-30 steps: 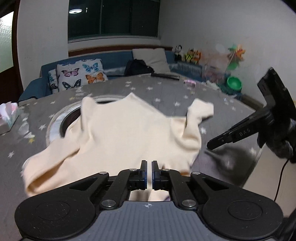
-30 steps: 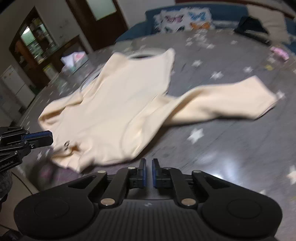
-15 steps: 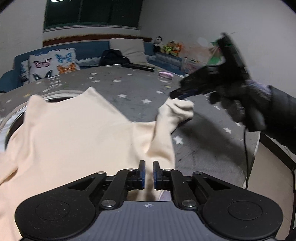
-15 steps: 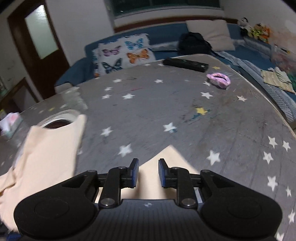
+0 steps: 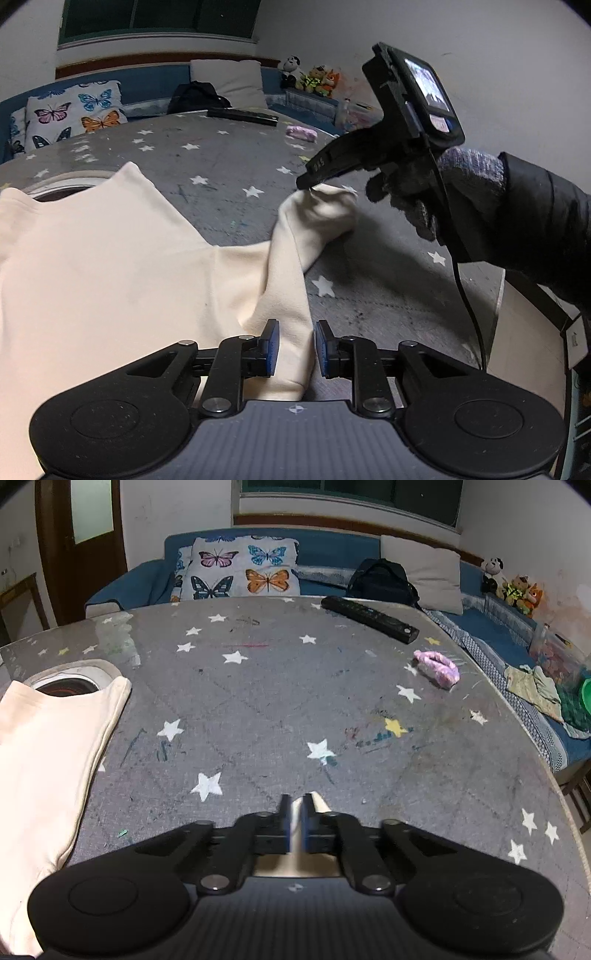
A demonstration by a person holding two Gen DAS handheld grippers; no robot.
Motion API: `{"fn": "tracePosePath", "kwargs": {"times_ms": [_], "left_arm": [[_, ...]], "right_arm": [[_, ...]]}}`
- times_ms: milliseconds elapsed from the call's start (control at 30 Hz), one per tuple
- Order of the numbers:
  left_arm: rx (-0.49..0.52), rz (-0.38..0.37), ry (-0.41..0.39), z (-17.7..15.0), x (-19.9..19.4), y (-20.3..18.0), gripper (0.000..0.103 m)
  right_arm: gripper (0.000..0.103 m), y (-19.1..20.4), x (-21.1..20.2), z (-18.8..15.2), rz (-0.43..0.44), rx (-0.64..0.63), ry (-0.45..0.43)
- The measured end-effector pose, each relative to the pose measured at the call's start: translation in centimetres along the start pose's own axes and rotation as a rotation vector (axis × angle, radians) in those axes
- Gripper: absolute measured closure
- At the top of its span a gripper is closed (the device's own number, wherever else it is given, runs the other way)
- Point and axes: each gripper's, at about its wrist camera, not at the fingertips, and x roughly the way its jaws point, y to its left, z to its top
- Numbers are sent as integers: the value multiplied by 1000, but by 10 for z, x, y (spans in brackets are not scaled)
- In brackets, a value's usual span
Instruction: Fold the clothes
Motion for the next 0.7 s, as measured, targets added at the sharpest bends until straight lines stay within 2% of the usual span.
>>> {"fn": "tracePosePath", "kwargs": {"times_ms": [67, 200, 300, 367, 467, 567, 600, 633, 700], "left_arm": [[2, -7, 3, -2, 0, -2, 80], [8, -29, 2, -5, -2, -5, 80], [18, -48, 5, -8, -2, -8, 80], [25, -54, 5, -9, -2, -10, 80], [29, -66, 7, -9, -2, -12, 80], [34, -66, 8, -9, -2, -15, 80], [35, -64, 7, -9, -3, -15, 80], [36, -59, 6, -8, -4, -15, 80], [36, -47, -5, -7, -7, -14, 80]], "right_arm": [[102, -3, -8, 2, 23, 15, -44], [102, -18, -48, 7, 114, 85, -219], [102, -35, -75, 0, 130, 123, -311], [102, -47, -78, -8, 56, 134, -286], [99, -66, -68, -23, -27, 166, -173], [96, -69, -66, -33, 28, 189, -131], [92, -66, -63, -34, 59, 184, -118], [80, -62, -60, -35, 78, 178, -106], [76, -48, -48, -35, 92, 143, -88]]}}
